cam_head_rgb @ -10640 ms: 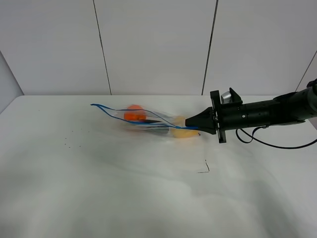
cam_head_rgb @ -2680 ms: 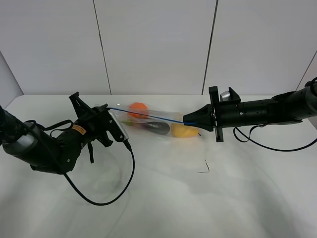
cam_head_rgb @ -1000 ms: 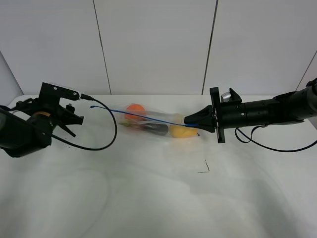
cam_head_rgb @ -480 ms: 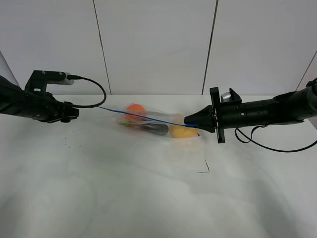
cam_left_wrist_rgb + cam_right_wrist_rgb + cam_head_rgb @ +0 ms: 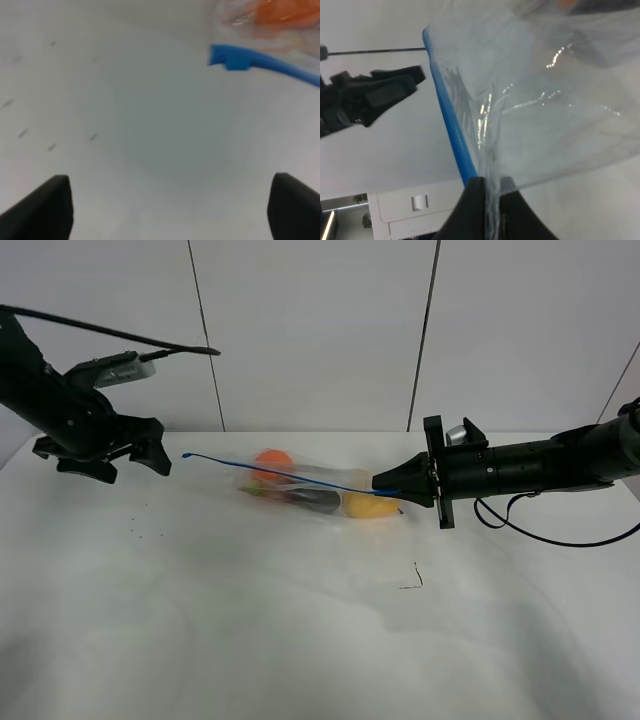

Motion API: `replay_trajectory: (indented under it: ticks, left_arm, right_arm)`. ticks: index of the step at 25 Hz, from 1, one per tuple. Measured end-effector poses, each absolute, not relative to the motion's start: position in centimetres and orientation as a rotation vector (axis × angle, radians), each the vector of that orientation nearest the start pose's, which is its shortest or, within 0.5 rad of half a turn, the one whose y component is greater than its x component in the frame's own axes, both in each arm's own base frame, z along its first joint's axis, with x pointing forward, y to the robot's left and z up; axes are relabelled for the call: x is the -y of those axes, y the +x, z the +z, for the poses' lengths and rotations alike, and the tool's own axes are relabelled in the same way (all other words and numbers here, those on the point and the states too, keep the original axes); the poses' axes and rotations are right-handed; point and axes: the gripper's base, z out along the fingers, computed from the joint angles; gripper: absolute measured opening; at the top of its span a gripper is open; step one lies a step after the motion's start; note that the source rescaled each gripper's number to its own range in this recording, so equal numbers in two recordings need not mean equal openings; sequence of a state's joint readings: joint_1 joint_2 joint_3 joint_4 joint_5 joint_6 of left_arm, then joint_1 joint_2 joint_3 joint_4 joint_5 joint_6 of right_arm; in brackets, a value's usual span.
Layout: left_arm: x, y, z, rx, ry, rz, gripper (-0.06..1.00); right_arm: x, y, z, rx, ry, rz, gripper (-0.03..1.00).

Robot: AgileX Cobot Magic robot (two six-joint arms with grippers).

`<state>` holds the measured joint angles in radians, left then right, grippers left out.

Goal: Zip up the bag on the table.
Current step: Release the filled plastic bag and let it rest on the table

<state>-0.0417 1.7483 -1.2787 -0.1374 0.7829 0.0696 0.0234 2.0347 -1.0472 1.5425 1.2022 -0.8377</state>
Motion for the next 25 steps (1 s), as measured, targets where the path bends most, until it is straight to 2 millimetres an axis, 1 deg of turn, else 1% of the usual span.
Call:
replay_trajectory:
  ticks: [2,3,7,13,16,18,20,23,25]
  left_arm:
    - [1.8,36.6,24.1,-2.808,0.016,-0.057,1.00]
    - [1.7,36.7,24.2,-2.827,0.000,-0.037,1.00]
    - [1.6,36.5,24.4,-2.860,-0.025,-0.021,1.00]
    - [1.1,35.3,24.2,-2.999,0.001,0.064,1.00]
    - [1.0,34.5,24.4,-3.029,-0.004,0.073,1.00]
    - [1.0,33.5,24.8,-3.030,-0.020,0.073,1.00]
    - [0.9,32.0,25.0,-3.044,-0.023,0.079,1.00]
    - [0.7,28.7,24.9,-3.074,-0.024,0.084,1.00]
    - [0.6,26.0,24.3,-3.106,-0.023,0.088,1.00]
  right_arm:
    - [-9.3,35.0,14.8,-2.441,0.264,1.798,0.00]
    - [-9.3,35.0,14.8,-2.441,0.264,1.798,0.00]
    - [-9.3,35.0,14.8,-2.440,0.265,1.798,0.00]
    - [-9.3,35.0,14.8,-2.440,0.265,1.798,0.00]
    - [-9.3,35.0,14.8,-2.440,0.265,1.798,0.00]
    - [-9.3,35.0,14.8,-2.440,0.265,1.798,0.00]
    - [-9.3,35.0,14.8,-2.440,0.265,1.798,0.00]
    - [-9.3,35.0,14.8,-2.440,0.265,1.798,0.00]
    - [-9.3,35.0,14.8,-2.440,0.265,1.798,0.00]
